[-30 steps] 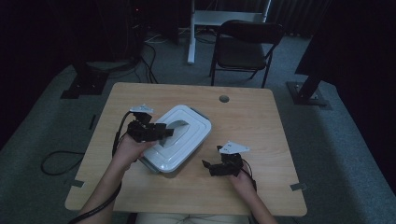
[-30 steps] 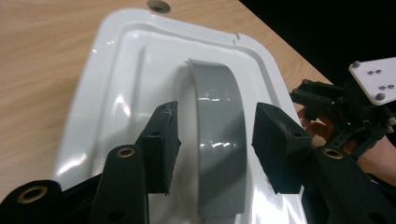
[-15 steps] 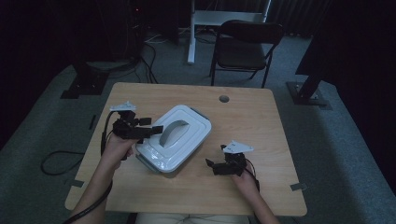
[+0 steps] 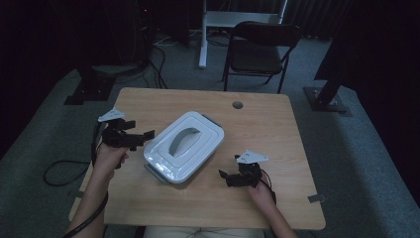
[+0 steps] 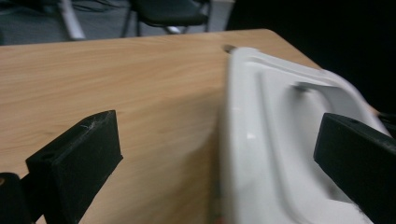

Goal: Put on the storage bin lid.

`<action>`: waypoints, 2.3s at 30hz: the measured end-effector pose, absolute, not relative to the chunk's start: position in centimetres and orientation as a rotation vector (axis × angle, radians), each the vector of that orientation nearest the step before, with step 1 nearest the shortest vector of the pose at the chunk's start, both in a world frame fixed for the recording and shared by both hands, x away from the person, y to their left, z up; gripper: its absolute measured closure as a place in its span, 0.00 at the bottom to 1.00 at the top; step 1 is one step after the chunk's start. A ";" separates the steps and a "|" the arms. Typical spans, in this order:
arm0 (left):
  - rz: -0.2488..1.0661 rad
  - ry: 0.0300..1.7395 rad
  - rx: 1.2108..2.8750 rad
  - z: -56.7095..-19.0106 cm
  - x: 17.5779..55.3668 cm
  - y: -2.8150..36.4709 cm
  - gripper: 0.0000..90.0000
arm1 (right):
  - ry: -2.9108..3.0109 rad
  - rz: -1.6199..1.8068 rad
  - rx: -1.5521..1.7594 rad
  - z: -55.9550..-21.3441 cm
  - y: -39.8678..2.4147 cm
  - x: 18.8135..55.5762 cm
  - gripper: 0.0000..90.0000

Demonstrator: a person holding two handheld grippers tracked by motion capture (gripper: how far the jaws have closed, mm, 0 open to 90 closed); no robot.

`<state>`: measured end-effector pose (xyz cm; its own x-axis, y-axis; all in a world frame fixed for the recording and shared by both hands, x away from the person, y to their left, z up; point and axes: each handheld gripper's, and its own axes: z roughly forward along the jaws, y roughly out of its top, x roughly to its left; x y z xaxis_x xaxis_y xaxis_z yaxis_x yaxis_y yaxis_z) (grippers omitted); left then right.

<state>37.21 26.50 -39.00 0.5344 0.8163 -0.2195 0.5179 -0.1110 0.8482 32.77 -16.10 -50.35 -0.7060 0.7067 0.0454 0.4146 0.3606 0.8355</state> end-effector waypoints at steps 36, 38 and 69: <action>0.465 1.210 1.834 -49.9 41.3 27.4 0.01 | 2.333 1.289 1.014 -51.0 -16.2 32.9 0.14; 0.453 1.200 1.837 -50.1 41.3 27.1 0.01 | 2.339 1.300 1.028 -51.1 -16.1 33.0 0.14; 0.408 1.160 1.919 -50.1 37.8 23.2 0.01 | 2.238 1.222 1.129 -51.2 -16.6 33.6 0.14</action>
<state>37.78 23.23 -50.08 0.5199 0.8431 -0.1375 0.5712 -0.2234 0.7899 33.62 -16.59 -51.19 -0.6208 0.7811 0.0671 0.4787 0.3099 0.8215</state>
